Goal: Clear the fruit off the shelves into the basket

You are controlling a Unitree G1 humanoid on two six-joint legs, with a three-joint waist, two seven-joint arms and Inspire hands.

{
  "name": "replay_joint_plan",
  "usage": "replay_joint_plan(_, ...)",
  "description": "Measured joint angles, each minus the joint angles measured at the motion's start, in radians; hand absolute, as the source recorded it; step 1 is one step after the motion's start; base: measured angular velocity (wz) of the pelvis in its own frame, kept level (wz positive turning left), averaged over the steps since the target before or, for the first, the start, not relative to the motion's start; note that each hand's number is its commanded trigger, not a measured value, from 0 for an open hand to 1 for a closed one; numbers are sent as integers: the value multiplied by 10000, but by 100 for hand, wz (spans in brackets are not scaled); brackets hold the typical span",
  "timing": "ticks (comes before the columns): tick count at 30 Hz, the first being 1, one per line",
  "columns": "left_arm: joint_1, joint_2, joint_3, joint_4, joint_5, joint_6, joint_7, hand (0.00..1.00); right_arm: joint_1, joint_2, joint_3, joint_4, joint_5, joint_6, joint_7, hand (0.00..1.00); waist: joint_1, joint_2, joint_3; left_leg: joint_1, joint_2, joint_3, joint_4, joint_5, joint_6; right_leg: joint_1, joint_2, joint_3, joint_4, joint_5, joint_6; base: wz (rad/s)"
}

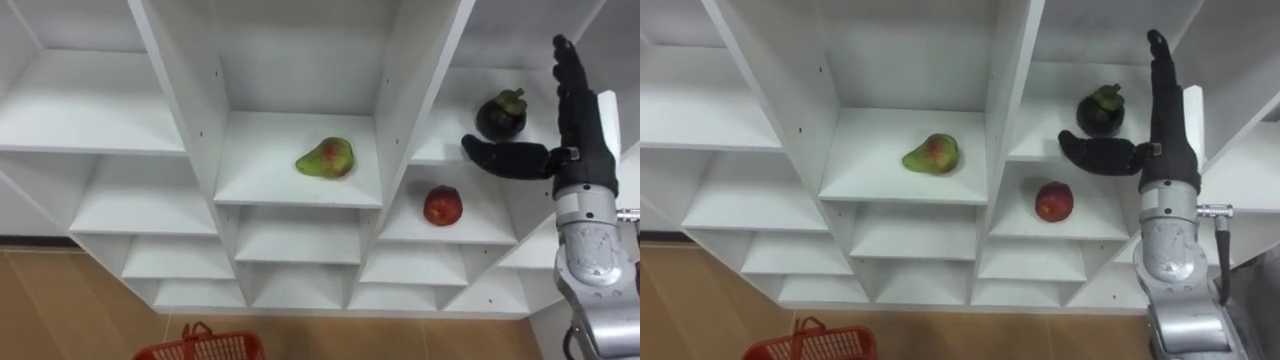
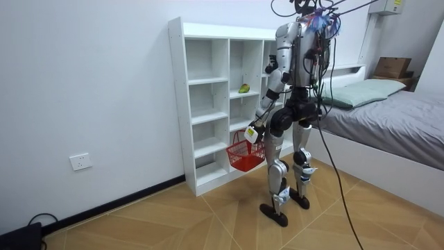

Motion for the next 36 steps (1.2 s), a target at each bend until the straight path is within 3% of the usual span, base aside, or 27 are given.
replay_joint_plan(10,27,35,407,-151,258,208,-139,100,-1342,-21,-100,1088,97,407,289,0,-8,-229,31,-56,-2,-79,79,0,1,13,-15,-81,6,4,-7,2)
replay_joint_plan(15,29,4,591,-212,290,279,-140,100,-1823,-28,-134,1701,65,451,658,0,15,-233,24,-66,-1,-92,87,0,1,20,-18,-107,-9,4,-7,0)
replay_joint_plan(20,29,1,662,-212,469,280,-127,100,-1885,-38,-201,2359,57,454,873,0,20,-196,8,-121,-2,-212,97,0,1,14,-23,-209,-5,7,-11,5)
replay_joint_plan(25,58,-26,667,-215,679,284,-105,100,-1884,-39,-198,2616,25,455,1125,0,-27,-50,-99,-116,-1,-251,111,1,0,52,-35,-331,11,10,-16,3)
replay_joint_plan(36,141,-25,773,-188,572,283,-91,100,-1871,-40,-204,3175,-4,564,1508,0,-50,-94,-71,-49,-9,-310,239,4,-1,214,-80,-538,12,17,-28,2)
